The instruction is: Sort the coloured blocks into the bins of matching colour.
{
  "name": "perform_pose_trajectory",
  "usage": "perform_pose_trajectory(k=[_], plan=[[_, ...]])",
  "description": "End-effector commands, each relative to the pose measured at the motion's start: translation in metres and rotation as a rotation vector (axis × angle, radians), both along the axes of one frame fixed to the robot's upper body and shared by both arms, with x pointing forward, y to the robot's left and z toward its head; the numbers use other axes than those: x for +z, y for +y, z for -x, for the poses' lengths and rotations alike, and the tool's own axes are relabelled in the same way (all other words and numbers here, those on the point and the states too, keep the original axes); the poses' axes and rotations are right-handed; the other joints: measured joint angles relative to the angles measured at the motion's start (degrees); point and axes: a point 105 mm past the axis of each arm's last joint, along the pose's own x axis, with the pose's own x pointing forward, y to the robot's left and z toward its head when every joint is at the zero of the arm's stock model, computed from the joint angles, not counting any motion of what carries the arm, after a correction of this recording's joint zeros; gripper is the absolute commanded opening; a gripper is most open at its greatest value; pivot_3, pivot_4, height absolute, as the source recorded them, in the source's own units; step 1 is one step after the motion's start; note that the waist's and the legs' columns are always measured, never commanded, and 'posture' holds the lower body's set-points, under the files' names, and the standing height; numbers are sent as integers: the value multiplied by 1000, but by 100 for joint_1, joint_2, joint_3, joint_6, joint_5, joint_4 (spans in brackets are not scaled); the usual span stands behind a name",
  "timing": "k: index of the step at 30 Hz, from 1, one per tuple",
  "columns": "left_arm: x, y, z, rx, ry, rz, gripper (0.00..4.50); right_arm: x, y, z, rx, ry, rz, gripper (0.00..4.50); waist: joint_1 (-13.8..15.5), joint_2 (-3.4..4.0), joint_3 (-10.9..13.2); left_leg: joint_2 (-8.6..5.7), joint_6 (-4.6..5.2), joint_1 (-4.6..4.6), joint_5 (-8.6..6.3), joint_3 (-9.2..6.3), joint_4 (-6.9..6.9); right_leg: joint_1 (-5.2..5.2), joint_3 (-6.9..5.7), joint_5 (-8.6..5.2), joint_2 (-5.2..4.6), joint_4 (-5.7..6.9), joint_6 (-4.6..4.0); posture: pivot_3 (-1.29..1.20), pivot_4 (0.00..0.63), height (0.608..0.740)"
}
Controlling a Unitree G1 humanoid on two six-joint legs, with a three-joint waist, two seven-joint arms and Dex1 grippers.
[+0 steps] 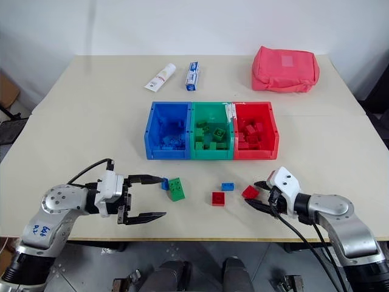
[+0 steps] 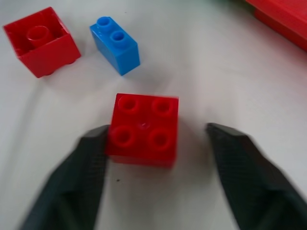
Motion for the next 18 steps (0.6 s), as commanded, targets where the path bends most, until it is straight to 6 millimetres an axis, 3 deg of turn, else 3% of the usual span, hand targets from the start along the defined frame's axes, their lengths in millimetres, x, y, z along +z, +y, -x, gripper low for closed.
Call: perform_pose_trajectory(k=[1, 2, 6, 13, 15, 18], plan=[[10, 0, 2, 2, -45, 21, 4500, -4, 3, 1, 20, 1, -16, 1731, -1, 0, 0, 0, 0, 0, 0, 0, 0, 0, 0, 0, 0, 0, 0, 0, 150, 740], [10, 0, 2, 5, -46, 24, 4500, -1, 3, -1, 23, -10, -22, 1472, -5, 0, 0, 0, 0, 0, 0, 0, -1, 0, 0, 0, 0, 0, 0, 0, 150, 740], [17, 3, -4, 86, -57, 104, 4500, 33, 13, -5, 74, -68, -151, 1454, -21, 0, 0, 0, 0, -1, 0, 1, -2, -2, -1, 0, 0, 0, 0, 0, 150, 740], [33, 28, -20, 312, -73, 236, 4500, 115, 6, -77, -155, -328, -288, 1454, -89, 1, 1, 2, -4, -4, 3, 4, -4, -14, -6, 1, 3, 10, -2, 0, 150, 740], [34, 36, -20, 347, -75, 237, 4500, 127, 3, -91, -199, -367, -288, 1454, -90, 1, 1, 2, -5, -7, 2, 3, -11, -21, -5, 1, 2, 8, -2, 0, 150, 740], [32, 45, -19, 369, -79, 207, 4500, 128, 3, -107, -223, -356, -263, 1454, -80, 1, 1, 0, -4, -13, 1, 1, -17, -25, -8, 1, 0, 2, -2, 0, 150, 740]])
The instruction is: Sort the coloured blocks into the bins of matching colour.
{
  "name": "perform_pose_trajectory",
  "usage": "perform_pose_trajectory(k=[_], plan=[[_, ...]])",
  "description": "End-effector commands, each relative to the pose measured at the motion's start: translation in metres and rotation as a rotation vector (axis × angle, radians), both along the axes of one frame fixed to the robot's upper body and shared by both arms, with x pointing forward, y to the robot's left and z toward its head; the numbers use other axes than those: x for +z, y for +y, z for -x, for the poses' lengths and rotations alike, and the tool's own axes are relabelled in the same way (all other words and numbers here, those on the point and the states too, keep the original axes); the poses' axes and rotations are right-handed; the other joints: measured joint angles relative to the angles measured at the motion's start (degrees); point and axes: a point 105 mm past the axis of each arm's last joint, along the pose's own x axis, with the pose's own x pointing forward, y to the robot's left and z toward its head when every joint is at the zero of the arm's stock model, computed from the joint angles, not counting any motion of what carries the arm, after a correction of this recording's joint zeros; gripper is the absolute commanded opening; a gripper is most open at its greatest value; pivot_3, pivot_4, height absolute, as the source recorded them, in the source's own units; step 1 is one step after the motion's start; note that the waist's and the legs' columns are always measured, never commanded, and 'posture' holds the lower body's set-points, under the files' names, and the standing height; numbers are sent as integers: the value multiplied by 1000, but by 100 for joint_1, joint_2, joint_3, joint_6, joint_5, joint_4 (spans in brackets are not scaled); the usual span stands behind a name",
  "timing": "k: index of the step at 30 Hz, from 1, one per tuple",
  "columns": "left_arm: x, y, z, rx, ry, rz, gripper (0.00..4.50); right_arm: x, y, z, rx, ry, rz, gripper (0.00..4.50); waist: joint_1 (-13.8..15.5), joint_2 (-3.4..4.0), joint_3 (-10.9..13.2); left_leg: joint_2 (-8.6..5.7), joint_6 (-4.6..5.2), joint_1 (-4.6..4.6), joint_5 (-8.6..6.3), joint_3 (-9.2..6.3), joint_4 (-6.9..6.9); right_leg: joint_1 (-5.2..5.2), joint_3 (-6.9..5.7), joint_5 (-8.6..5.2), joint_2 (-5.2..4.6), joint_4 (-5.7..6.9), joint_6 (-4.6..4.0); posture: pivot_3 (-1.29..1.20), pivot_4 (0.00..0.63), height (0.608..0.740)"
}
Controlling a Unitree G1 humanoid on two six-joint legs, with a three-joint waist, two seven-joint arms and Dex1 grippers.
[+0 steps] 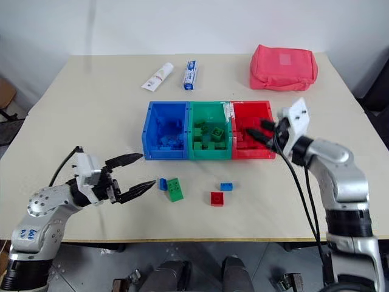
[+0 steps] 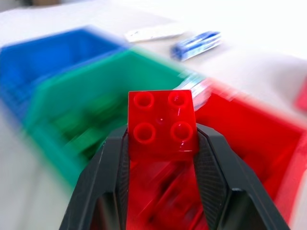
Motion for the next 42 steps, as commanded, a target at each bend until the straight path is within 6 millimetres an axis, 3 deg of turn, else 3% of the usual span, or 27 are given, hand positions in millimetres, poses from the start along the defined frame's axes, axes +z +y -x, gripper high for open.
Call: perform_pose_trajectory(k=[1, 5, 9, 13, 15, 17, 20, 22, 30, 34, 42], plan=[[7, 9, 3, 16, -33, -19, 4500, 3, -1, -12, -11, 9, 8, 1804, 1, 0, 0, -1, 1, -3, -1, -2, 3, -1, 0, 0, -1, -1, 0, 0, 150, 740], [7, 12, 6, -13, 1, -42, 4500, 4, 0, -23, -28, -33, 69, 3107, -18, 0, 0, -6, 2, -7, -1, 1, 9, -2, -3, 0, -3, -1, 0, 0, 150, 740], [1, 19, 9, -37, 25, -104, 4500, -2, -3, -2, 61, -53, 114, 4353, -4, 0, 0, 0, 1, -7, 0, -2, 5, -3, -2, 0, -1, -1, -1, 0, 150, 740], [-5, 17, 7, -80, 34, -145, 4500, -8, -14, 26, 128, -76, 126, 4467, 6, 1, 0, -5, 2, -9, -1, -3, 5, -1, -3, 0, -2, -3, 0, 0, 150, 740], [-9, 7, 7, -137, 54, -167, 4500, -17, -21, 51, 186, -60, 142, 4467, 27, 1, 0, -5, 2, -9, -1, -1, 9, 1, -3, 0, -2, -3, 0, 0, 150, 740], [-14, -2, 8, -191, 53, -195, 4500, -29, -30, 72, 220, -27, 184, 4467, 32, 1, 0, -3, 2, -6, -1, -8, 9, 6, -2, 0, -2, -2, 0, 0, 150, 740], [-23, -22, 15, -309, 32, -253, 4500, -66, -59, 109, 268, 71, 350, 4467, 85, 1, 0, -5, 5, -3, -3, -7, 8, 13, -3, 0, 0, -9, 0, 0, 150, 740], [-24, -28, 16, -342, 30, -252, 4500, -79, -66, 122, 297, 131, 419, 4467, 65, 2, 1, -6, 6, -2, -3, 6, 10, 12, -2, 0, -1, -10, 0, 0, 150, 740], [-24, -29, 14, -350, 20, -255, 4500, -81, -44, 102, 309, 98, 382, 4467, -105, 3, 0, 31, -7, 20, -3, 36, 5, 12, 11, 9, 20, 1, -16, 0, 150, 740], [-23, -19, 11, -281, 15, -240, 4500, -91, 2, 84, 462, 140, 371, 4467, -144, 3, 0, 34, -9, 16, -6, 32, 8, 9, 8, 9, 21, -4, -16, 0, 150, 740], [-22, -12, 15, -221, 11, -223, 4500, -114, 37, 62, 572, 193, 417, 4467, -25, 3, 0, 31, -8, 7, -8, 25, 10, 3, 5, 9, 18, -8, -17, 0, 150, 740]])
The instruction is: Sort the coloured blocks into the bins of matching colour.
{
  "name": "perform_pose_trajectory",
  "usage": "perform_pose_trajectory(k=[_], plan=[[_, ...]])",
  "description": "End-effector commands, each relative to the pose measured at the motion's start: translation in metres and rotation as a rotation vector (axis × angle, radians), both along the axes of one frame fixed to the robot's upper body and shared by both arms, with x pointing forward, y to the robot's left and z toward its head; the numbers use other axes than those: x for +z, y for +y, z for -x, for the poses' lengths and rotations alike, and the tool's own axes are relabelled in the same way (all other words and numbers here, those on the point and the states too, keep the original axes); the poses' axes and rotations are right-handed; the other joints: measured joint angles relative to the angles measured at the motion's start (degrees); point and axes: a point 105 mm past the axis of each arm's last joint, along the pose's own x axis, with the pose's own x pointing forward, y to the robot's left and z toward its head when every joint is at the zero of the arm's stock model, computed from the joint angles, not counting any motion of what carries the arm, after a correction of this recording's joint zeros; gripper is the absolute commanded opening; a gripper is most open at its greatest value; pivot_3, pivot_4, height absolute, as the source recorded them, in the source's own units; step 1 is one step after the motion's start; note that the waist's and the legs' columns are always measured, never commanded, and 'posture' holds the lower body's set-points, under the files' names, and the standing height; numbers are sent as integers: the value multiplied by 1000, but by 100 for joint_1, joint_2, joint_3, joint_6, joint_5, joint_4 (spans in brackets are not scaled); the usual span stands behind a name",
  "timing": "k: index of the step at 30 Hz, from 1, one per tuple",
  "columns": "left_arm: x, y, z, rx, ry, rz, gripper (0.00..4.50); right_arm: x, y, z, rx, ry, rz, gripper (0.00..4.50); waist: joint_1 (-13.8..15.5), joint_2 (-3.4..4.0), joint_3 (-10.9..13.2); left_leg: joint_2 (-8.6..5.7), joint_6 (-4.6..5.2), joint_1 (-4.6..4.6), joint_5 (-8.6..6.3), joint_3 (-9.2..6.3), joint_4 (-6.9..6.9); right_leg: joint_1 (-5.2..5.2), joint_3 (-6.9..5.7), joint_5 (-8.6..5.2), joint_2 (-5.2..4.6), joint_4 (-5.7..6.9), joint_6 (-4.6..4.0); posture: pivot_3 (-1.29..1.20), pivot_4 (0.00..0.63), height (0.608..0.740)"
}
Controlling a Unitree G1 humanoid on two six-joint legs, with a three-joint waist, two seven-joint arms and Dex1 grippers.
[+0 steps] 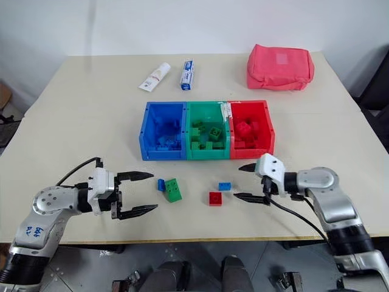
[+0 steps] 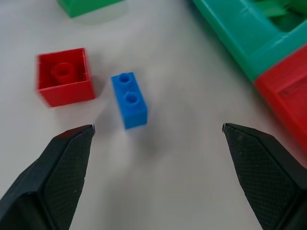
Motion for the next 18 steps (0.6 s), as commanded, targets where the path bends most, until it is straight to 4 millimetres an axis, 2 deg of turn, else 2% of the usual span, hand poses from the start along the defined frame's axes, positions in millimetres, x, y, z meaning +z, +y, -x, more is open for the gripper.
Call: perform_pose_trajectory(k=[1, 3, 6, 12, 15, 18], plan=[[11, 3, 3, 17, -53, 1, 4500, -6, 12, -2, 58, -5, 17, 4297, 34, 0, 0, 0, 0, -1, 0, 0, 0, -1, 0, 0, 0, 1, 0, 0, 150, 740], [11, 5, 4, 30, -56, 1, 4500, -6, 19, -1, 85, 0, -3, 3856, 39, 0, 0, 1, -1, 0, 0, 0, 0, -2, 0, 0, 0, 3, 0, 0, 150, 740], [12, 8, 6, 39, -54, 2, 4500, 1, 27, 3, 110, 29, -84, 2897, 39, 0, 0, 1, -2, 0, -1, 0, 3, 0, -3, 0, 2, 4, 0, 0, 150, 740], [12, 15, 6, 74, -44, -5, 4500, -3, 24, 2, 101, 4, -46, 821, 39, 0, 0, 1, -3, 0, -1, 0, 2, -2, -3, 0, 2, 5, -1, 0, 150, 740], [16, 22, 4, 123, -48, 23, 4500, 11, 23, -4, 80, -43, -74, 821, 40, 0, 0, 2, -3, 0, -1, 0, 3, -2, -3, 0, 3, 6, -1, 0, 150, 740], [24, 31, 2, 220, -48, 107, 4500, 42, 33, -8, 90, -83, -158, 821, 21, 1, 0, 2, -4, 0, -1, 0, 1, -4, -3, 0, 3, 6, -1, 0, 150, 740]])
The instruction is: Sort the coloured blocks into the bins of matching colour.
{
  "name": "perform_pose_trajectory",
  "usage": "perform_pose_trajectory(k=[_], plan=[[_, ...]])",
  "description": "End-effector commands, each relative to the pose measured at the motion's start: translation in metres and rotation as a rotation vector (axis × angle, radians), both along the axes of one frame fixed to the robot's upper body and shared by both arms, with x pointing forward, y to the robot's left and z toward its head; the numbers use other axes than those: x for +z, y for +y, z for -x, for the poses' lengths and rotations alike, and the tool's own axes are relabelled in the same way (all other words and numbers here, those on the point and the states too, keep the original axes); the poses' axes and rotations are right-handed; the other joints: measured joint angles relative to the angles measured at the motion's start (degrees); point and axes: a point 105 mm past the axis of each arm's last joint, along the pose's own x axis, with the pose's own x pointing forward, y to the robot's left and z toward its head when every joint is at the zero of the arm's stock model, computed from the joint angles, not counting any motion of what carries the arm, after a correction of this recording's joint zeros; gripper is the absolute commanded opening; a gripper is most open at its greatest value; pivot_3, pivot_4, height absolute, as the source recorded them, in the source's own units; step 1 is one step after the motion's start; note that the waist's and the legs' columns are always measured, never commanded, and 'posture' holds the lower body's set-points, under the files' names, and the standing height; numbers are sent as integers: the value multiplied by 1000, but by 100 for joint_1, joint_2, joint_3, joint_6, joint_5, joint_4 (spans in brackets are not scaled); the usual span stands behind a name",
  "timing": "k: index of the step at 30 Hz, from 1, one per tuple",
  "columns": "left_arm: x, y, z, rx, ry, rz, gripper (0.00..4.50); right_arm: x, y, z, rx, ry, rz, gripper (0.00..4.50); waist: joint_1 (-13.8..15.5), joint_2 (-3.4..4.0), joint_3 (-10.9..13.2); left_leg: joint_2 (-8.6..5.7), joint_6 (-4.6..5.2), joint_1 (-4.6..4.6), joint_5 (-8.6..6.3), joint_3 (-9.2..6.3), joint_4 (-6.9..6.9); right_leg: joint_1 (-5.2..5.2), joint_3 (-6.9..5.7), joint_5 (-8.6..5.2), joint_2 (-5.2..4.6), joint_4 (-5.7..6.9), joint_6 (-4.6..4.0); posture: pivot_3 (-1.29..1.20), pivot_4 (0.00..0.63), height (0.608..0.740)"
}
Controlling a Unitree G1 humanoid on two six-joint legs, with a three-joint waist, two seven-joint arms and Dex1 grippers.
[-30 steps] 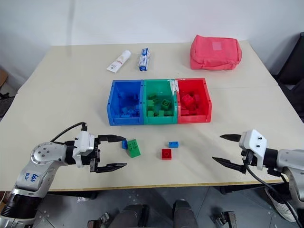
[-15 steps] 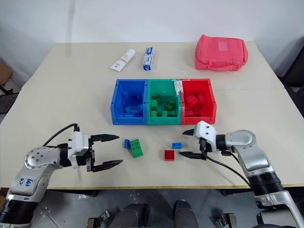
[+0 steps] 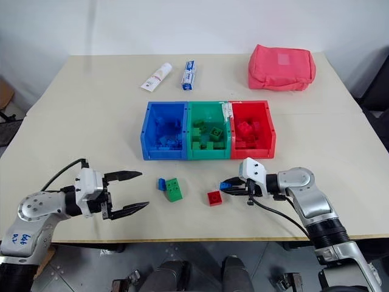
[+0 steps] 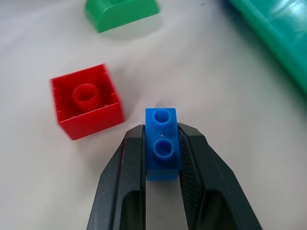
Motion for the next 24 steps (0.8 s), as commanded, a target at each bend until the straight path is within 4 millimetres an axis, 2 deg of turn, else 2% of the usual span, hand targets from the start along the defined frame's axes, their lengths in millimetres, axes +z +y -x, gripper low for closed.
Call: perform_pose_trajectory(k=[1, 4, 9, 12, 16, 20, 24], plan=[[17, 10, 0, 108, -37, 110, 4500, 54, 16, -7, 15, -106, -125, 821, -22, 2, 1, 1, -1, 0, 0, 0, 0, -1, 1, 0, 1, 0, 0, 0, 150, 740], [17, 23, 2, 217, -23, 188, 4500, 90, 46, -18, 8, -142, -240, 821, -95, 2, 1, 12, -9, 0, -1, 1, 0, -5, 2, 1, 10, 4, -6, 0, 150, 740], [6, 41, 10, 318, -21, 166, 4500, 120, 105, -46, -34, -232, -288, 821, -156, 2, 1, 17, -17, 1, -3, -6, -6, -12, 2, -1, 12, 11, -17, 0, 150, 740], [8, 49, 8, 367, -40, 170, 4500, 126, 131, -61, -61, -245, -289, 821, -131, 2, 1, 15, -19, 0, -2, -14, -5, -13, -1, -1, 11, 14, -20, 0, 150, 740], [8, 50, 6, 369, -44, 165, 4500, 127, 154, -78, -100, -254, -279, 821, -129, 1, 0, 9, -17, -1, -2, -34, -2, -11, -8, 14, 10, 21, -45, 0, 150, 740], [7, 44, 5, 337, -42, 156, 4500, 127, 163, -82, -95, -257, -280, 1835, -157, 1, 0, 12, -17, -1, -2, -34, -9, -13, -51, 17, 12, 30, -51, 0, 150, 740], [7, 39, 4, 309, -38, 154, 4500, 129, 154, -80, -81, -256, -278, 3136, -170, 2, 0, 14, -18, -1, -2, -34, -10, -18, -95, 17, 1, 54, -51, 0, 150, 740]])
